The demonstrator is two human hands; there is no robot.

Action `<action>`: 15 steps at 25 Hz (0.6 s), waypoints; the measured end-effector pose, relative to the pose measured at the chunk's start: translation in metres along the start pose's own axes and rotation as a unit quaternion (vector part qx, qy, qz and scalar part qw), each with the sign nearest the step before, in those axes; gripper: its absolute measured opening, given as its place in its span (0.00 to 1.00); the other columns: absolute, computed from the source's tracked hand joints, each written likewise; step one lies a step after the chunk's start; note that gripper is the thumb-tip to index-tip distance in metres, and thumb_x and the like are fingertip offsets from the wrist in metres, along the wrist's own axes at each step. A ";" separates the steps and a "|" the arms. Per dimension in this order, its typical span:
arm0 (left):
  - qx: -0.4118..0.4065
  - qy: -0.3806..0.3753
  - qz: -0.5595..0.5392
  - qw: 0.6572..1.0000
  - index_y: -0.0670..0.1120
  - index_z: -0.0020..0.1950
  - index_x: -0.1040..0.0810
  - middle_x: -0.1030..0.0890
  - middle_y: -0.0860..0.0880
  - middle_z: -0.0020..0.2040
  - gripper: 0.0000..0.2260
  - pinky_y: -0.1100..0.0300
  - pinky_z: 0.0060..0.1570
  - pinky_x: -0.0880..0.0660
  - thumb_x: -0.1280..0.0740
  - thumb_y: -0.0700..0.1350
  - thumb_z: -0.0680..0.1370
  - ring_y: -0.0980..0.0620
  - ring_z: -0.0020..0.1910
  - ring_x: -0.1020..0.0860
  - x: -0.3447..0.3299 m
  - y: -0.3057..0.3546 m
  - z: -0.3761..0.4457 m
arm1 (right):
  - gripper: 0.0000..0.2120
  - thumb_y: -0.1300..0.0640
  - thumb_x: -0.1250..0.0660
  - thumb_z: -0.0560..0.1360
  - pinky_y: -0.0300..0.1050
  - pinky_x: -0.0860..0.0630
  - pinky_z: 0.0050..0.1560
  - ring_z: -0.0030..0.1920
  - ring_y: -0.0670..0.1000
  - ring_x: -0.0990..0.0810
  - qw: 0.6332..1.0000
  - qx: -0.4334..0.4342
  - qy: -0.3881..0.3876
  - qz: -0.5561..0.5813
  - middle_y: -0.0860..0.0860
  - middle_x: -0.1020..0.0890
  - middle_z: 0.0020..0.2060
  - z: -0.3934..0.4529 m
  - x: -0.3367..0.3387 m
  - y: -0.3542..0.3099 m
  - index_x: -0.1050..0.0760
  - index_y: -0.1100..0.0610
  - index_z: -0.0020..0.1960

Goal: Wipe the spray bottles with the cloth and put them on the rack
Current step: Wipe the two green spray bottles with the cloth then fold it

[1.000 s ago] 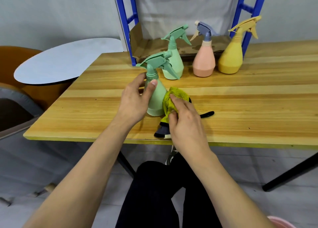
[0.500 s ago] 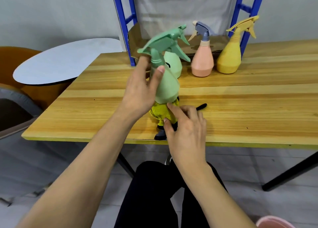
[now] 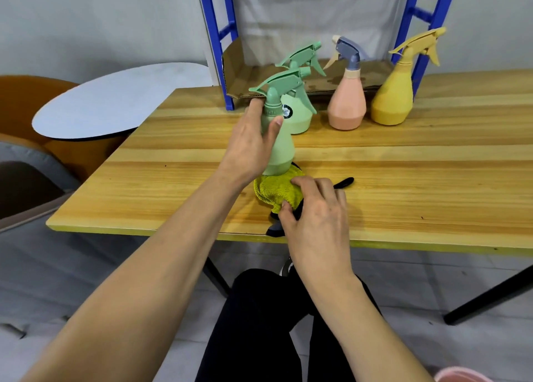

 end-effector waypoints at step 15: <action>0.054 0.057 -0.045 0.996 0.43 0.64 0.27 0.22 0.52 0.55 0.14 0.75 0.42 0.33 0.40 0.53 0.86 0.55 0.49 0.26 0.021 -0.015 -0.016 | 0.19 0.60 0.25 0.71 0.57 0.25 0.54 0.52 0.61 0.26 1.000 0.013 0.020 0.009 0.58 0.21 0.53 0.000 0.000 -0.001 0.22 0.58 0.60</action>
Point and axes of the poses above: each hand's wrist, its own z-axis towards the middle knuckle, its own x-axis out of the back of the hand, y = z × x, the point moved 10 cm from there along z, towards the middle knuckle
